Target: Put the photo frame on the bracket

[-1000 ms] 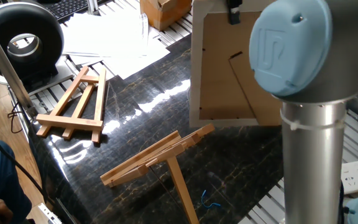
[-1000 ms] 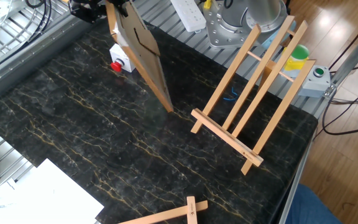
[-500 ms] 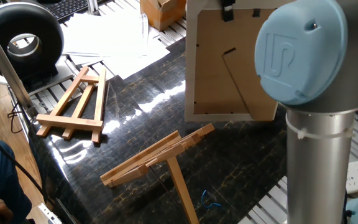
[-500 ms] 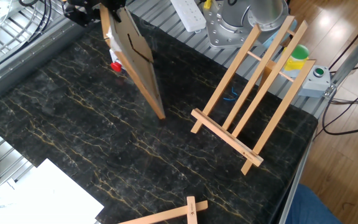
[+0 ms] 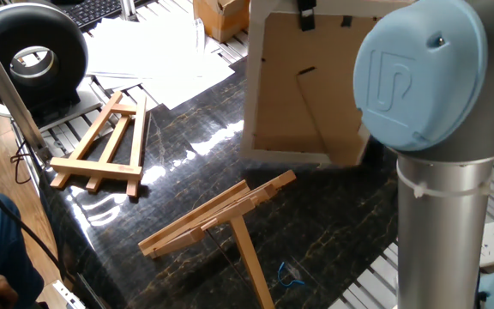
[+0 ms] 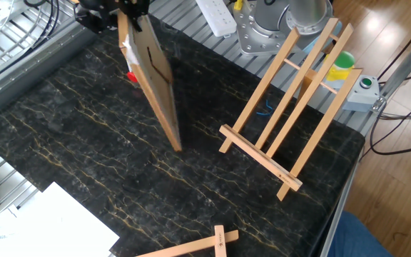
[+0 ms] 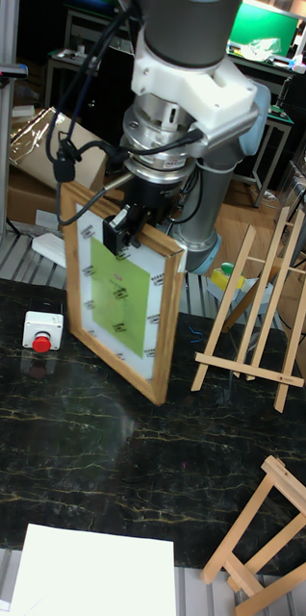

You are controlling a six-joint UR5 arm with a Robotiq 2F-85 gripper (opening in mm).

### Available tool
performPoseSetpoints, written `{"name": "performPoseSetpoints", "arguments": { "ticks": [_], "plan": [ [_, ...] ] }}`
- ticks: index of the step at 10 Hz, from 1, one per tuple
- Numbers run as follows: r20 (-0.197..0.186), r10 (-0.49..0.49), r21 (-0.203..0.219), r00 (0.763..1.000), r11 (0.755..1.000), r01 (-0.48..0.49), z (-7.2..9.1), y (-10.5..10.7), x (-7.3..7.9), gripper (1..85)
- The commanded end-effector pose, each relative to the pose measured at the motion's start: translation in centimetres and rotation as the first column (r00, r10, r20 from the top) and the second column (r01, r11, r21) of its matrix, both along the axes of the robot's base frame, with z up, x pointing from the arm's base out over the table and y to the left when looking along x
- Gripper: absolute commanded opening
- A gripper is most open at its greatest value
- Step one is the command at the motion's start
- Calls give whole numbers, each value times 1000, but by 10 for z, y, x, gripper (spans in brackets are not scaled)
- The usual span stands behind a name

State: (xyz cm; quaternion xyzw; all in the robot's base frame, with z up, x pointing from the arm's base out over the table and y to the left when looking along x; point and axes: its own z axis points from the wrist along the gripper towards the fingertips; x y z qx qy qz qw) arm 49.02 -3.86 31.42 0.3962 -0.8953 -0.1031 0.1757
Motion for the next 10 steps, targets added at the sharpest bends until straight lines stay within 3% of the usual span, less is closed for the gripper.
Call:
{"name": "performPoseSetpoints", "arguments": {
  "ticks": [1, 2, 4, 10],
  "plan": [
    [14, -17, -16, 1000, 1000, 17, -2, 8, 5, 17],
    [19, -15, -28, 1000, 999, 16, -3, 9, 6, 17],
    [46, 72, -97, 996, 993, -67, -9, -8, 16, 17],
    [86, 95, -138, 992, 987, -83, -14, -10, 25, 17]
  ]
}}
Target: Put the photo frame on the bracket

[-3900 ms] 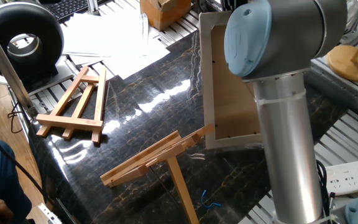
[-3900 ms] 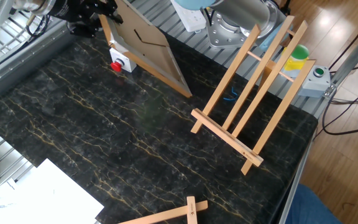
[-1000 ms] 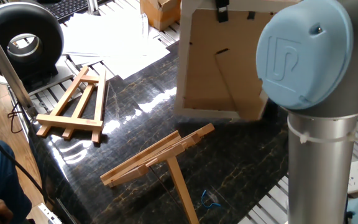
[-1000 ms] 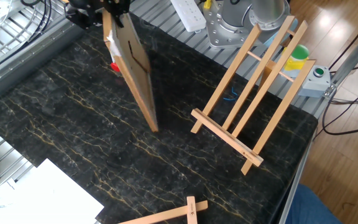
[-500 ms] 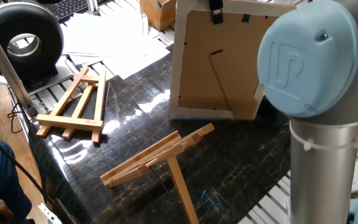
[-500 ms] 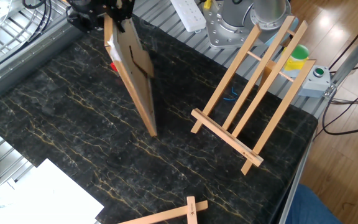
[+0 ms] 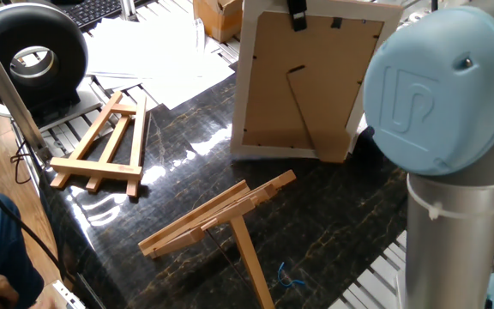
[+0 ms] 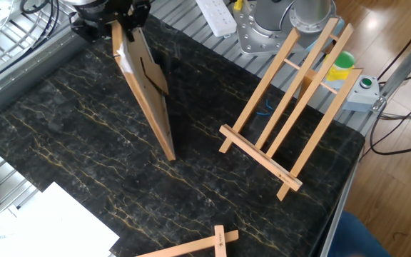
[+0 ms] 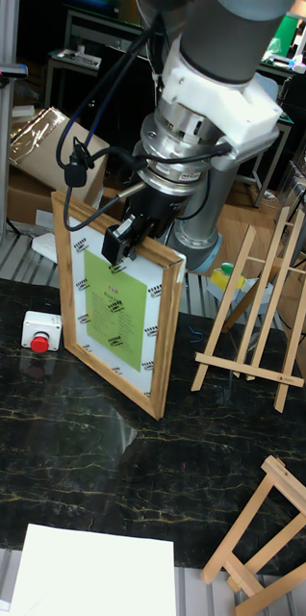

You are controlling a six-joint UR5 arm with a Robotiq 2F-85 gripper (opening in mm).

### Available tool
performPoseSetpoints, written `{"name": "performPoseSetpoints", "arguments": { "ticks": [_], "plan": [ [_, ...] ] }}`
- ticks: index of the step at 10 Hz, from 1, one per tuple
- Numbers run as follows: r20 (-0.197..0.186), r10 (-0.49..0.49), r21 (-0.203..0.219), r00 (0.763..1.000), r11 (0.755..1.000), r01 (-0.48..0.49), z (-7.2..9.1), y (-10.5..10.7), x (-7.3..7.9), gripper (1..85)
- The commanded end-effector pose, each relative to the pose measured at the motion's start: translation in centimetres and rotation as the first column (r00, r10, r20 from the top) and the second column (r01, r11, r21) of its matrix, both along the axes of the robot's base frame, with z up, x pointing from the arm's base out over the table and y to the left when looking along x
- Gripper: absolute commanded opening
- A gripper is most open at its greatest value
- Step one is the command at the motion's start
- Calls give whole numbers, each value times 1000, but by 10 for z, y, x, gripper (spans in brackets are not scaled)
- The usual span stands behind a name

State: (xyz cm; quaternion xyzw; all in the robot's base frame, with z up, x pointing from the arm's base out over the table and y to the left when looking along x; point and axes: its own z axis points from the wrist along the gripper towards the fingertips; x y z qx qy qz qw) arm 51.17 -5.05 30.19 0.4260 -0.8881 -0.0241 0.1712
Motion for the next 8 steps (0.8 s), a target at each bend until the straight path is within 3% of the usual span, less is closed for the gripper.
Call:
{"name": "performPoseSetpoints", "arguments": {
  "ticks": [1, 4, 5, 8],
  "plan": [
    [21, -8, -15, 1000, 1000, 9, -3, 4, 4, 17],
    [-10, -89, 18, 996, 996, 89, -6, 25, 1, 17],
    [-18, -61, -14, 998, 998, 61, -6, 16, 4, 17],
    [-69, -152, 1, 986, 988, 153, -6, 36, -7, 17]
  ]
}}
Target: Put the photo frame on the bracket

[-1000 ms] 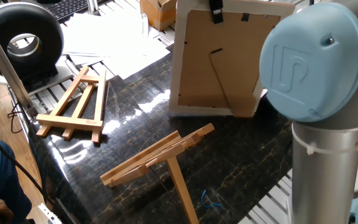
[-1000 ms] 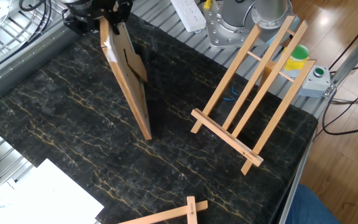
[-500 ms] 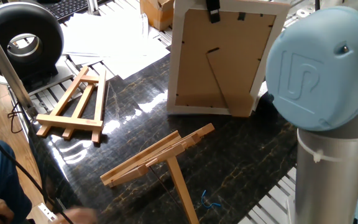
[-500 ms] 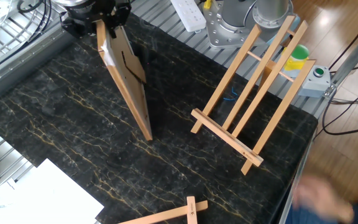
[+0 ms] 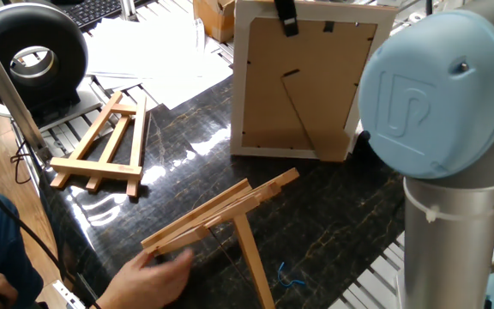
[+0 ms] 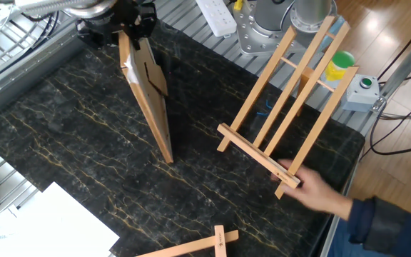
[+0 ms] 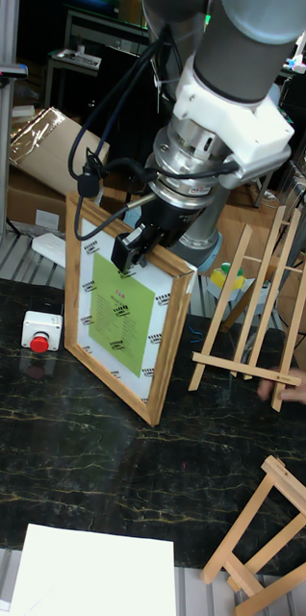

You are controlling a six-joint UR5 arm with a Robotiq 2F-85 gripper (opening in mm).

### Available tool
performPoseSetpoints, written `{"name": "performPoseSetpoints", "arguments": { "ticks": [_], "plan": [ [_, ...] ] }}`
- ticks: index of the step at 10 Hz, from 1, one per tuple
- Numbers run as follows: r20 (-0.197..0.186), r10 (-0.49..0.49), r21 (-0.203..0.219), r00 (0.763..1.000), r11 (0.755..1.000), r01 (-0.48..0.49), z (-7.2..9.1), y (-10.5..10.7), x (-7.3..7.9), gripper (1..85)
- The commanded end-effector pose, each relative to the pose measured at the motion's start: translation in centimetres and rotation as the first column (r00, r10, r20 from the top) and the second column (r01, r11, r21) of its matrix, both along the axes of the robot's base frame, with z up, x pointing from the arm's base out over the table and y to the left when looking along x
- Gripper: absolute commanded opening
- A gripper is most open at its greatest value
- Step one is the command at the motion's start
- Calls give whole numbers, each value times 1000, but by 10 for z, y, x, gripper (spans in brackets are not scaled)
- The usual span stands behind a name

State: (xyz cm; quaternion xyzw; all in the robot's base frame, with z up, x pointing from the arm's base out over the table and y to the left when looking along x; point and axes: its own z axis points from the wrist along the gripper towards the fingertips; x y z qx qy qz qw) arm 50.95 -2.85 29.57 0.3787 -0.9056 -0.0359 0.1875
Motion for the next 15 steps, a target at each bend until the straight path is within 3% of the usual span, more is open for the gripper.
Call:
{"name": "performPoseSetpoints", "arguments": {
  "ticks": [1, 2, 5, 10, 15],
  "plan": [
    [-21, -38, 2, 999, 999, 38, -2, 13, -5, 17],
    [-1, 18, -19, 1000, 1000, -18, -4, 4, -2, 17],
    [-9, 146, -106, 989, 984, -146, -2, -23, 0, 17],
    [7, 40, -24, 999, 999, -40, -6, 5, -5, 17],
    [18, 50, -16, 999, 999, -50, -5, 3, -1, 17]
  ]
}}
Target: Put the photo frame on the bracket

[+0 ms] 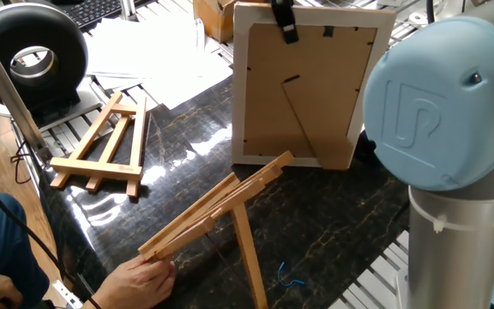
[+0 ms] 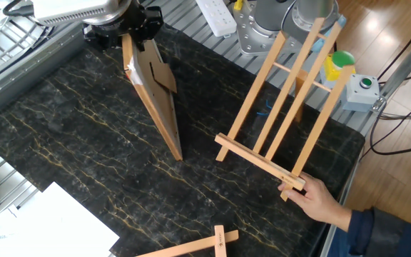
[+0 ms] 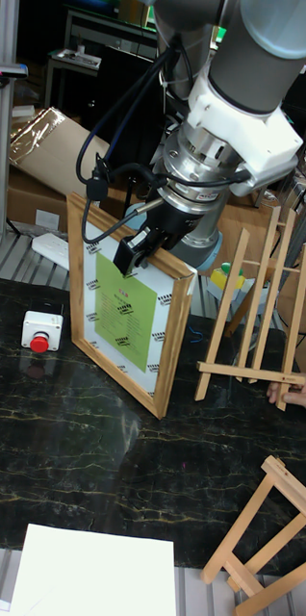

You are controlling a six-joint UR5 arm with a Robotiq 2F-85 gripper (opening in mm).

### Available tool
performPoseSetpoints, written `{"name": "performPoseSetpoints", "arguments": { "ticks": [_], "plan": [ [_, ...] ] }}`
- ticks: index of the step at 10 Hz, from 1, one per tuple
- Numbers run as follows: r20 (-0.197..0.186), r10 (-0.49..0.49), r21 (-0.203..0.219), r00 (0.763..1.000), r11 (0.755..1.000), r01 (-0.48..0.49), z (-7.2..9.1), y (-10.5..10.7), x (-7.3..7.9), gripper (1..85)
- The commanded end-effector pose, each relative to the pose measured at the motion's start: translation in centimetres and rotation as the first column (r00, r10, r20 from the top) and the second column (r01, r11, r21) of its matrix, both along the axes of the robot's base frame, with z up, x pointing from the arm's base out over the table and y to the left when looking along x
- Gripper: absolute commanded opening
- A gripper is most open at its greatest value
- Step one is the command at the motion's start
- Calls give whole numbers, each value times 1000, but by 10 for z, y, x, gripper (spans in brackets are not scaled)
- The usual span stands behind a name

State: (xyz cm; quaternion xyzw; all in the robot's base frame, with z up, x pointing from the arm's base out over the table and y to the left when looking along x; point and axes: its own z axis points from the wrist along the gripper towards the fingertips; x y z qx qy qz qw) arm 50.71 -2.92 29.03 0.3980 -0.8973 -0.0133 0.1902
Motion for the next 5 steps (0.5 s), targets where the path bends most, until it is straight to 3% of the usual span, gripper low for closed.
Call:
{"name": "performPoseSetpoints", "arguments": {
  "ticks": [1, 5],
  "plan": [
    [9, -1, 21, 1000, 1000, 1, 0, 4, 2, 17],
    [23, 4, 31, 1000, 1000, -4, -2, 6, 5, 17]
  ]
}}
